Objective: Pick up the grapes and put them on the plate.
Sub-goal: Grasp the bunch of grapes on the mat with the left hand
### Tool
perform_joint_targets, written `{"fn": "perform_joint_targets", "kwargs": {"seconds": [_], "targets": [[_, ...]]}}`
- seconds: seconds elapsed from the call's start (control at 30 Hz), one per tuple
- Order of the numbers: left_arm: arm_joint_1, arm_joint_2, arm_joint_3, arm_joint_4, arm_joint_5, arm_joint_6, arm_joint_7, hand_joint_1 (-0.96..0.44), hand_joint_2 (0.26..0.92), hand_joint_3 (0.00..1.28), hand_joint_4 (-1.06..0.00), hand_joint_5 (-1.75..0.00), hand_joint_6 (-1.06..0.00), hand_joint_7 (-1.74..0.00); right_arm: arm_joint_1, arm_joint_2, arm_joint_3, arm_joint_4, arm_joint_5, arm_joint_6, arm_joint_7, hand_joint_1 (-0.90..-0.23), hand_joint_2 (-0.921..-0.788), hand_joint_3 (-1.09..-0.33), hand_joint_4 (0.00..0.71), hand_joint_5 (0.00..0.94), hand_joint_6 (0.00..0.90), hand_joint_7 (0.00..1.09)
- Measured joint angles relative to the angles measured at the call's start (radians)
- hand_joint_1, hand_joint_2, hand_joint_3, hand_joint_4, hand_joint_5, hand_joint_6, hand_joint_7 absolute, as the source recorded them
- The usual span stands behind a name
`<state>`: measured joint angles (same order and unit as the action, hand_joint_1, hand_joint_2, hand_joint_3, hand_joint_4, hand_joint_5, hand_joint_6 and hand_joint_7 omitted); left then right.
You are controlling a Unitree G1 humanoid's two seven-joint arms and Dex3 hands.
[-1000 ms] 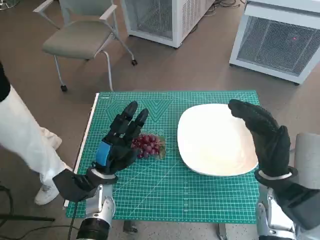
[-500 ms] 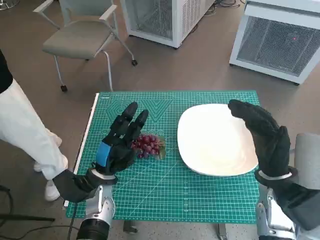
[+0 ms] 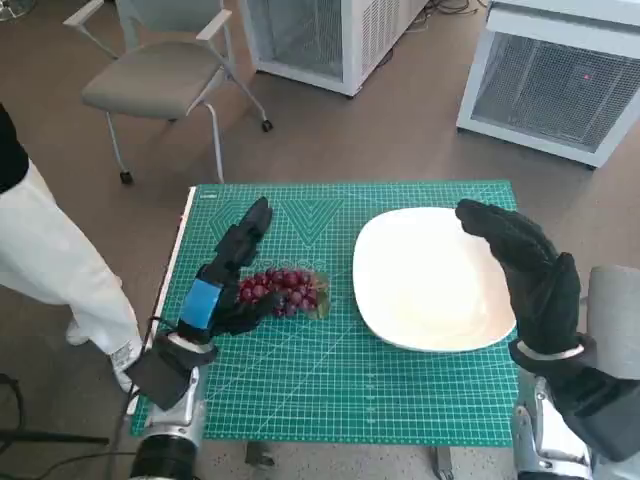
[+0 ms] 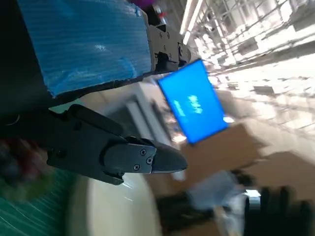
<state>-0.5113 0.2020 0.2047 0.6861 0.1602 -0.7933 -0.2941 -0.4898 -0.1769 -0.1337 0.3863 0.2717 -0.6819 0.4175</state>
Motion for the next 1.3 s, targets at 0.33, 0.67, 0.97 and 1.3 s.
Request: {"fn": "perform_joint_targets", "kwargs": {"seconds": [0.33, 0.67, 0.97, 1.3], "targets": [[0.065, 0.096, -0.092, -0.207, 0.417, 0.210, 0.246, -0.67, 0.892, 0.02, 0.00, 0.00, -0.08, -0.02, 0.000, 0.000, 0.001, -0.004, 0.000, 0.000, 0.000, -0.600, -0.921, -0.748, 0.333, 0.000, -0.001, 0.71], [0.098, 0.139, -0.231, -0.313, 0.570, 0.482, 0.290, -0.56, 0.834, 0.00, 0.00, 0.00, -0.12, -0.02, 0.000, 0.000, 0.002, -0.012, -0.001, 0.002, 0.000, -0.603, -0.921, -0.746, 0.334, 0.001, -0.001, 0.70], [0.080, 0.151, -0.323, -0.302, 0.565, 0.619, 0.219, -0.53, 0.820, 0.00, 0.00, 0.00, -0.12, -0.02, 0.001, 0.000, 0.000, -0.015, 0.000, 0.005, 0.000, -0.605, -0.921, -0.746, 0.334, 0.000, -0.001, 0.70], [-0.013, 0.150, -0.392, -0.184, 0.538, 0.706, 0.175, -0.48, 0.793, 0.00, 0.00, 0.00, -0.13, -0.01, 0.005, -0.001, -0.002, -0.020, 0.000, 0.007, 0.000, -0.606, -0.921, -0.745, 0.334, 0.001, -0.001, 0.70]]}}
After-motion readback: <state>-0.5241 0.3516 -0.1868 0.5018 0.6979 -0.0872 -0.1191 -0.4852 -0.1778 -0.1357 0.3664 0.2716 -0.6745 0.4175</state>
